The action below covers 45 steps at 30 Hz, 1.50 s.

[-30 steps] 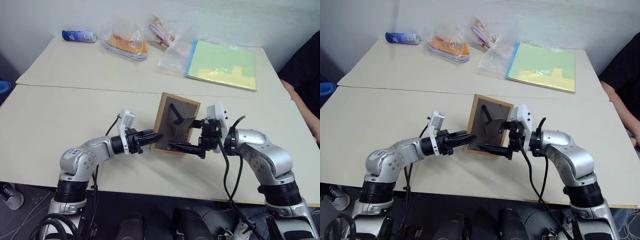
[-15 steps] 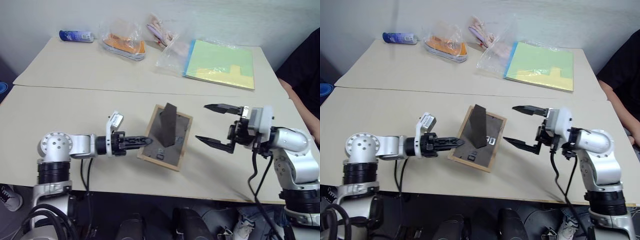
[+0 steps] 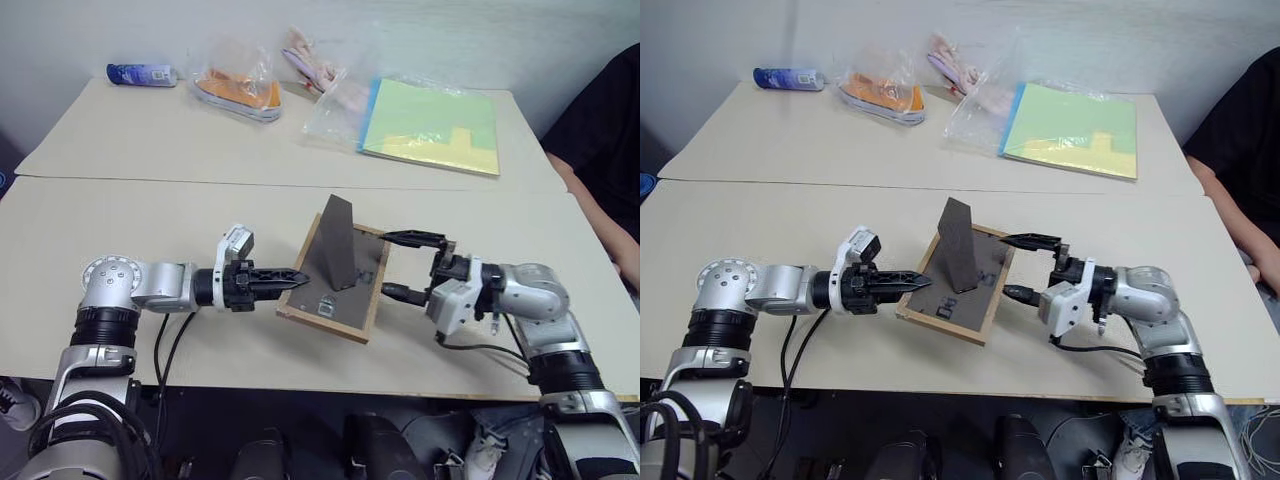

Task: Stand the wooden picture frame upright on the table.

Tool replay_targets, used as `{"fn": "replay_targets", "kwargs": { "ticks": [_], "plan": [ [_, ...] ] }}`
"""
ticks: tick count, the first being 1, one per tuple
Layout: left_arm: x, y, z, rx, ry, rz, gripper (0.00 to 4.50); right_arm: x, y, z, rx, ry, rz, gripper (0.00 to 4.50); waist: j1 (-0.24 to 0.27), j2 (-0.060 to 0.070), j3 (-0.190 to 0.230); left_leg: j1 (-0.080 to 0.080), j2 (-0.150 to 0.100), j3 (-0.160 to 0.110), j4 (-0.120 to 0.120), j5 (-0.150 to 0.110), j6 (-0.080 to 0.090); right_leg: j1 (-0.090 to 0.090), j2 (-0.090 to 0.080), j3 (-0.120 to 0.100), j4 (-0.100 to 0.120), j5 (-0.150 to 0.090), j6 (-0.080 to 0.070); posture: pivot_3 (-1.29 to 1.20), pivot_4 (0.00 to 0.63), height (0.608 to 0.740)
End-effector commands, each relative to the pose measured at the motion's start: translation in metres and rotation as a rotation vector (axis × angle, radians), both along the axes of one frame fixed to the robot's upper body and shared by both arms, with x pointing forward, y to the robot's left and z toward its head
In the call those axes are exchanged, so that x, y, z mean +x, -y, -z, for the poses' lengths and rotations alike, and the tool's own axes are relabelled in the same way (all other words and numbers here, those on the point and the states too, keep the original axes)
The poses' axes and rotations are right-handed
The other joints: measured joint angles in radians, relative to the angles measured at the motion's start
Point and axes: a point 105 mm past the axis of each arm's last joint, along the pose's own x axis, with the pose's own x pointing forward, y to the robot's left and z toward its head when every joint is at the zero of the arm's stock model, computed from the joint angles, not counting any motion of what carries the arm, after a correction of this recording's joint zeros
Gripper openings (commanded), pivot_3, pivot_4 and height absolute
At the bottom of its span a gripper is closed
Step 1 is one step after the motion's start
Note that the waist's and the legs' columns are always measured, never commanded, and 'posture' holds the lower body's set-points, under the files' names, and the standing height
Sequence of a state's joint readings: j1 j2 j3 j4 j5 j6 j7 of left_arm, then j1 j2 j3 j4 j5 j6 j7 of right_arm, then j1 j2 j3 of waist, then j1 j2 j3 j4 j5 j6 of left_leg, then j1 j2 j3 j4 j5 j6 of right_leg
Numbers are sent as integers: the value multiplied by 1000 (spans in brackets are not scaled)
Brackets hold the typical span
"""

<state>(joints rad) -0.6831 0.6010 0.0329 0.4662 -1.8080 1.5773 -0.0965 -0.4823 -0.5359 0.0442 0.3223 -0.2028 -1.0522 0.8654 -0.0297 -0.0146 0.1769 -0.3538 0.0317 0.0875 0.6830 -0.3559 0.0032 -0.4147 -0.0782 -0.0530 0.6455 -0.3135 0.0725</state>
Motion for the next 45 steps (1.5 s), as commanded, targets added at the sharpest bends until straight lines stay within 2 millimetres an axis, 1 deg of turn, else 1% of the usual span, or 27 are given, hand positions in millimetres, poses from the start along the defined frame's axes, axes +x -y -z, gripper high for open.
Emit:
{"fn": "replay_targets", "kwargs": {
  "ticks": [1,4,5,7,8,9,10,12,14,15,16,17,18,19,21,22,23,25,26,28,29,32,34,36,39,42,45],
  "plan": [
    [0,3,-14,-87,27,-28,1260,1,0,-5,48,52,6,3930,0,0,0,0,0,0,0,0,0,0,0,0,0,0,0,0,150,740],
    [0,4,-15,-100,43,-42,1260,3,4,0,59,56,30,2981,0,0,0,0,0,0,0,0,0,0,0,0,0,0,0,0,150,740],
    [-2,5,-16,-100,52,-38,1260,4,5,-2,69,69,38,2560,0,0,0,0,0,0,0,0,0,0,0,0,0,0,0,0,150,740],
    [-4,4,-16,-98,63,-41,1260,6,7,-3,91,71,58,1900,0,0,0,0,0,0,0,0,0,0,0,0,0,0,0,0,150,740],
    [-5,4,-18,-103,75,-41,1604,6,8,-3,92,81,62,1717,0,0,0,0,-1,0,0,0,0,0,0,0,0,0,0,0,150,740],
    [-6,3,-20,-101,94,-45,1995,7,9,-3,100,79,70,1680,0,0,0,0,0,0,0,0,0,0,0,0,0,0,0,0,150,740],
    [-7,3,-21,-100,108,-47,2158,8,10,-3,104,79,75,1654,0,0,0,0,0,0,0,0,0,1,0,0,0,0,0,0,150,740],
    [-11,-1,-28,-113,148,-44,2792,8,11,-5,115,79,76,1300,0,0,0,0,0,0,0,0,0,1,0,0,0,0,0,0,150,740],
    [-15,-11,-33,-91,198,-77,3361,8,11,-9,141,76,73,1282,-3,0,0,0,0,0,0,0,0,1,0,0,-1,0,0,0,150,740],
    [-17,-19,-35,-62,227,-113,3638,8,11,-11,163,53,70,1282,-5,1,0,0,0,0,0,0,0,1,0,0,-1,0,0,0,150,740],
    [-18,-33,-37,-37,247,-161,3937,7,11,-15,188,34,70,1282,-12,1,0,0,0,0,0,0,0,0,0,0,-1,0,0,0,150,740],
    [-18,-46,-39,-12,264,-211,3974,6,11,-17,207,4,66,1282,-15,1,1,0,1,0,0,0,0,0,1,0,0,-1,-1,0,150,740],
    [-19,-55,-41,4,275,-243,3974,6,11,-18,219,-19,62,1282,-17,1,1,0,1,0,0,0,0,0,1,0,-1,-1,-1,0,150,740],
    [-21,-67,-41,42,300,-289,3974,6,14,-22,265,-60,73,1282,-17,2,1,1,1,0,0,1,-1,0,1,0,-1,-1,-2,0,150,740],
    [-17,-94,-45,102,396,-424,3974,6,17,-25,383,-266,70,1282,-14,2,1,1,1,-1,-1,1,-1,0,0,0,-2,-2,-3,0,150,740],
    [-17,-101,-45,136,436,-451,3974,4,18,-27,429,-341,54,1282,-11,2,1,1,1,-1,-1,0,-1,0,0,0,-2,-2,-3,0,150,740],
    [-20,-104,-46,174,538,-459,3974,5,21,-31,520,-501,43,1281,-6,3,2,1,1,-1,-1,0,-1,1,0,0,-3,-2,-3,0,150,740],
    [-28,-105,-40,285,737,-392,3974,3,25,-38,636,-726,-2,1281,-1,4,2,0,0,-1,-1,0,0,0,-1,0,-3,-2,-3,0,150,740],
    [-30,-103,-35,345,829,-355,4137,4,27,-33,672,-881,4,1281,1,4,2,0,0,-2,-1,0,0,1,-1,0,-3,-2,-3,0,150,740],
    [-31,-97,-27,423,1017,-277,4500,10,34,-22,733,-1112,54,1281,9,5,3,0,0,-2,-1,0,0,1,-2,-1,-5,-2,-4,0,150,740],
    [-30,-96,-21,474,1122,-239,4500,12,36,-15,744,-1212,79,1281,13,5,3,0,-1,-2,-1,-1,0,1,-3,-1,-5,-2,-4,0,150,740],
    [-32,-89,-9,536,1356,-116,4500,16,39,-9,780,-1336,119,1280,14,5,3,-1,-1,-3,-3,-2,1,1,-4,-1,-8,-2,-5,0,150,740],
    [-35,-77,-11,509,1425,-78,4500,18,40,-2,795,-1417,144,1280,13,6,3,-1,-1,-2,-6,-2,1,-1,-4,-1,-9,-2,-4,0,150,740],
    [-37,-71,-11,486,1436,-65,4500,17,39,7,781,-1474,168,1280,11,6,3,-3,0,-2,-7,-2,1,-3,-3,-2,-9,-2,-4,0,150,740],
    [-35,-73,-8,491,1438,-69,4500,12,37,27,708,-1505,216,1280,4,6,3,-3,0,-1,-7,-1,2,-3,-3,-2,-8,-2,-4,0,150,740],
    [-34,-76,-5,498,1422,-83,4500,14,38,41,695,-1511,267,1280,3,5,2,-2,0,0,-7,-1,3,-2,-3,-2,-7,-2,-3,0,150,740],
    [-32,-79,-3,519,1420,-81,4500,21,36,43,702,-1469,308,1279,1,3,1,1,0,-1,-7,-2,3,1,-3,-2,-8,-2,-3,0,150,740]
  ]
}}
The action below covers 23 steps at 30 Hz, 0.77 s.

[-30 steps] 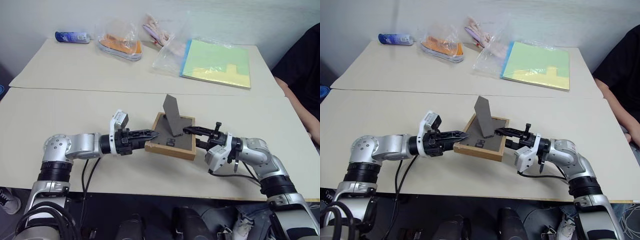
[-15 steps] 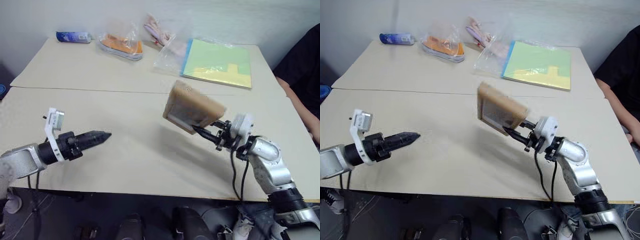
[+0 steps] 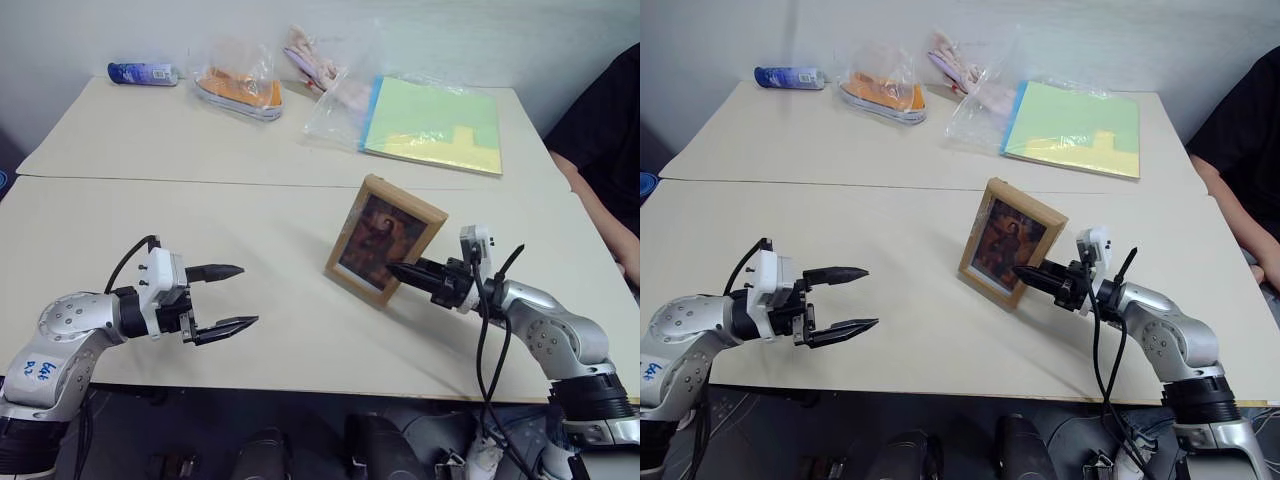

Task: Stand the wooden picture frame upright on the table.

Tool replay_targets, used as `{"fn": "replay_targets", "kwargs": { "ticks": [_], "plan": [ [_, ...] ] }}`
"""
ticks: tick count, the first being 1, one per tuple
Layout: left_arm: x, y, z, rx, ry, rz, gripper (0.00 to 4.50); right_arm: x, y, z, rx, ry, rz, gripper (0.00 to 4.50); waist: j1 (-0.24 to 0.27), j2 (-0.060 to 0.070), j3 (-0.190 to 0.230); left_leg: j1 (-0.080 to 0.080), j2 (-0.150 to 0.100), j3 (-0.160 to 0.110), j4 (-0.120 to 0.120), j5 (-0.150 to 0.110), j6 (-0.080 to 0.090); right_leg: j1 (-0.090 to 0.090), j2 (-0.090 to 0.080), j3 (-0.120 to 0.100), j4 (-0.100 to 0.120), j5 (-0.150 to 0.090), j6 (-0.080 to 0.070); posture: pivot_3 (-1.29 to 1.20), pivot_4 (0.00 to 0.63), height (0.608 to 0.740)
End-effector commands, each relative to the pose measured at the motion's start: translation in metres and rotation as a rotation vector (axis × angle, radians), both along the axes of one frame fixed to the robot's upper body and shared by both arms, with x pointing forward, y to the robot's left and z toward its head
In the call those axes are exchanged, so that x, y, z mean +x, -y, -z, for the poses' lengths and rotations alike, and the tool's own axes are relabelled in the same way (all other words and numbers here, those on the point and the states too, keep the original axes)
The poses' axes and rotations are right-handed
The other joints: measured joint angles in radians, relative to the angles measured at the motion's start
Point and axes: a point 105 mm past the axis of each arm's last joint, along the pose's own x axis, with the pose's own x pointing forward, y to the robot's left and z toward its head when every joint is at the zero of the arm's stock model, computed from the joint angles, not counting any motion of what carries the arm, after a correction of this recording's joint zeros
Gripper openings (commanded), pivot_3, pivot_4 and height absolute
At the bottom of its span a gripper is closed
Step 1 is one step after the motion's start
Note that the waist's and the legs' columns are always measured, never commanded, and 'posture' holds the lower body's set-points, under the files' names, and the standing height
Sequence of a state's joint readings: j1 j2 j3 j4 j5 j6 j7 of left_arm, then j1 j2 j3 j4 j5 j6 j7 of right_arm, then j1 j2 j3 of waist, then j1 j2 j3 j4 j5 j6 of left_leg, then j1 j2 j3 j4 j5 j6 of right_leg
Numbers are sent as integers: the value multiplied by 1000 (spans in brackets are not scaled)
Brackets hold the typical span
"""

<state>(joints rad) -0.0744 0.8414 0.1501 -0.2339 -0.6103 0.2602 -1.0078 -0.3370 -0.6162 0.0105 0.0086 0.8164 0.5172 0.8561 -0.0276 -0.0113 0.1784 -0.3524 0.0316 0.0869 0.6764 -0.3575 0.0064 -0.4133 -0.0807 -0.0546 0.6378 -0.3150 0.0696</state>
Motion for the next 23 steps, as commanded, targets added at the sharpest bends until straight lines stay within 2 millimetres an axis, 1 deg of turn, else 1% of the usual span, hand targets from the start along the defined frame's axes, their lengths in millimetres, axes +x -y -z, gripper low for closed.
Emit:
{"fn": "replay_targets", "kwargs": {
  "ticks": [1,2,3,4,6,7,9,11,13,14,15,16,18,20,22,23],
  "plan": [
    [2,-5,-6,21,39,-14,4500,6,4,22,-71,-48,72,1279,-2,-2,-1,0,0,0,0,0,0,0,0,0,0,0,0,0,150,740],
    [3,-6,-6,21,41,-22,4500,8,3,19,-77,-19,82,1279,-4,-3,-2,1,0,0,0,0,0,0,0,0,0,0,0,0,150,740],
    [4,-8,-6,21,39,-29,4500,6,2,17,-66,-38,71,1279,-5,-3,-2,1,0,0,0,0,0,0,0,0,0,0,0,0,150,740],
    [4,-9,-5,23,37,-34,4500,2,-2,12,-63,0,36,1279,-5,-3,-2,1,0,0,0,0,0,1,0,1,1,0,0,0,150,740],
    [6,-13,-3,30,35,-51,4500,-3,-3,9,-72,7,14,1999,-4,-3,-2,1,0,0,0,0,0,0,0,1,1,0,0,0,150,740],
    [6,-14,-3,29,31,-57,4500,-4,-3,7,-81,27,5,2231,-2,-2,-1,1,0,0,0,0,0,0,0,1,1,0,0,0,150,740],
    [7,-18,-2,27,18,-77,4500,-6,3,3,-112,85,16,2880,0,-1,-1,-1,0,0,0,0,0,-2,0,1,1,0,0,0,150,740],
    [5,-27,3,45,4,-103,4500,-8,14,-4,-114,134,44,3591,0,-1,-1,-3,0,0,0,0,0,-3,0,0,1,0,0,0,150,740],
    [1,-36,11,73,-15,-125,4500,-14,27,-9,-134,179,48,4243,0,-1,-1,-3,0,0,0,0,0,-3,0,0,3,0,1,0,150,740],
    [-1,-43,16,98,-19,-150,4500,-18,35,-12,-151,216,55,4470,1,-1,-1,-3,0,0,0,0,1,-3,0,0,2,0,1,0,150,740],
    [-3,-48,19,108,-21,-165,4500,-23,44,-13,-182,259,56,4470,1,-1,-1,-3,0,1,0,-1,1,-3,0,0,2,0,1,0,150,740],
    [-7,-56,25,127,-24,-191,4500,-31,54,-10,-265,339,41,4470,2,-1,-1,-3,0,1,0,-1,1,-3,0,0,0,0,1,0,150,740],
    [-13,-66,32,153,-28,-226,4500,-46,65,-1,-414,469,-19,4470,2,-1,-1,-2,0,1,-1,-1,2,-2,0,0,-3,0,1,0,150,740],
    [-21,-72,37,164,-39,-245,4500,-56,75,6,-508,564,-58,4470,1,-1,-1,-1,0,1,-1,-2,2,0,0,0,-3,0,1,0,150,740],
    [-26,-78,41,170,-34,-280,4500,-62,83,11,-563,614,-77,4470,0,-1,-1,1,0,1,-1,-2,2,1,0,0,-4,1,1,0,150,740],
    [-28,-79,41,171,-28,-292,4500,-62,87,14,-562,598,-70,4470,0,-1,-1,1,0,2,-2,-2,2,1,0,1,-3,1,1,0,150,740]
  ]
}}
